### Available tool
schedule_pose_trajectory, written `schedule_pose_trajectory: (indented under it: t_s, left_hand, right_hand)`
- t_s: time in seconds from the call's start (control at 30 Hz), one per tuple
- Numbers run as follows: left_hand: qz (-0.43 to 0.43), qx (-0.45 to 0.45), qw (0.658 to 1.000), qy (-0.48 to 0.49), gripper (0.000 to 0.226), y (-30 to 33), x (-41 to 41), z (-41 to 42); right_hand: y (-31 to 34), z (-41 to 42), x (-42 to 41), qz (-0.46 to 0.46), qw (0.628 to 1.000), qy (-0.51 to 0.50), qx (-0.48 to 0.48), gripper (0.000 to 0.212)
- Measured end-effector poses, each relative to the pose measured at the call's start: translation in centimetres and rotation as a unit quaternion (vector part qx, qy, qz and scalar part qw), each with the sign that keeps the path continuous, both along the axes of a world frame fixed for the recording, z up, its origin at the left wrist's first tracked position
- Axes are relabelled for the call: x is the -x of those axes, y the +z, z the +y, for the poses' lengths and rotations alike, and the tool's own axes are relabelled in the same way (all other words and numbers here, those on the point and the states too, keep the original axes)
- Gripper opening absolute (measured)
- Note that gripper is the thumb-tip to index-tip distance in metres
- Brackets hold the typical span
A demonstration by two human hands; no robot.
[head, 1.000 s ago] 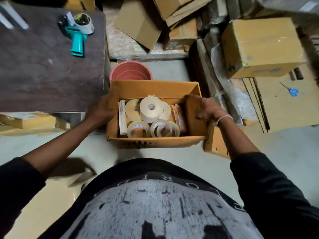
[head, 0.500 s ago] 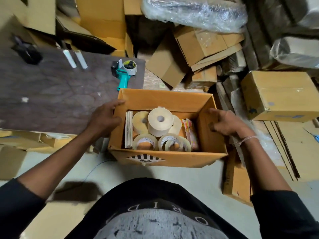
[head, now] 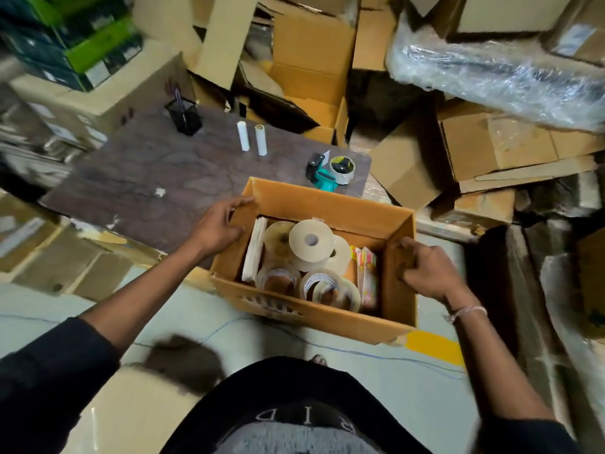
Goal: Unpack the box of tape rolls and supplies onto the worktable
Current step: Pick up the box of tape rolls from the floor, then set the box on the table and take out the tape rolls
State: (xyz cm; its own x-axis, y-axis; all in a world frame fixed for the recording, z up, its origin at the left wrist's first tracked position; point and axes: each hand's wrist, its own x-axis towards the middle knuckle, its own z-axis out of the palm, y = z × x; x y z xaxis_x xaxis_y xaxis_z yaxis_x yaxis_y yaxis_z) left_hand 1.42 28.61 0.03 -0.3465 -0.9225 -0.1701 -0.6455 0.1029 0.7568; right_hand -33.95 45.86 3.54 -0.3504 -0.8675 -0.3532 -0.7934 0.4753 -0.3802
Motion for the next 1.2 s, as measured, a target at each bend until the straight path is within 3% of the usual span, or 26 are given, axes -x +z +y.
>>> schedule_pose_trajectory:
  t_s: [0.33,0.5,0.77,1.03,1.1,1.2]
  left_hand:
    - [-0.082,0.023,0.996,0.037,0.068,-0.9,-6.9,-8.2]
    - [-0.109,0.014,0.994,0.021,0.066,-2.0,-11.1,-14.3]
    - [-0.052,0.006,0.998,-0.016,0.066,-2.9,-17.2,-23.5]
    - [-0.149,0.105,0.982,-0.051,0.058,-2.8,-19.8,-25.8]
    - [-0.170,0.104,0.978,-0.064,0.053,-2.6,-19.2,-25.1]
    - [-0.181,0.117,0.975,-0.049,0.046,-3.1,-19.3,-25.2]
  right_hand:
    - [-2.3,-8.0,-7.9,-0.044,0.998,0.015,0.030,0.028]
    - [-2.8,-14.0,-12.0,-0.026,1.000,0.009,0.014,0.036]
    - [-3.0,-21.9,-19.5,0.009,0.999,-0.050,-0.004,0.047]
    - [-4.4,-25.4,-24.7,0.130,0.986,-0.107,-0.004,0.044]
    - [-4.9,-25.2,-25.1,0.127,0.981,-0.137,0.044,0.038]
    - [-5.7,-25.0,-25.1,0.105,0.981,-0.153,0.049,0.045]
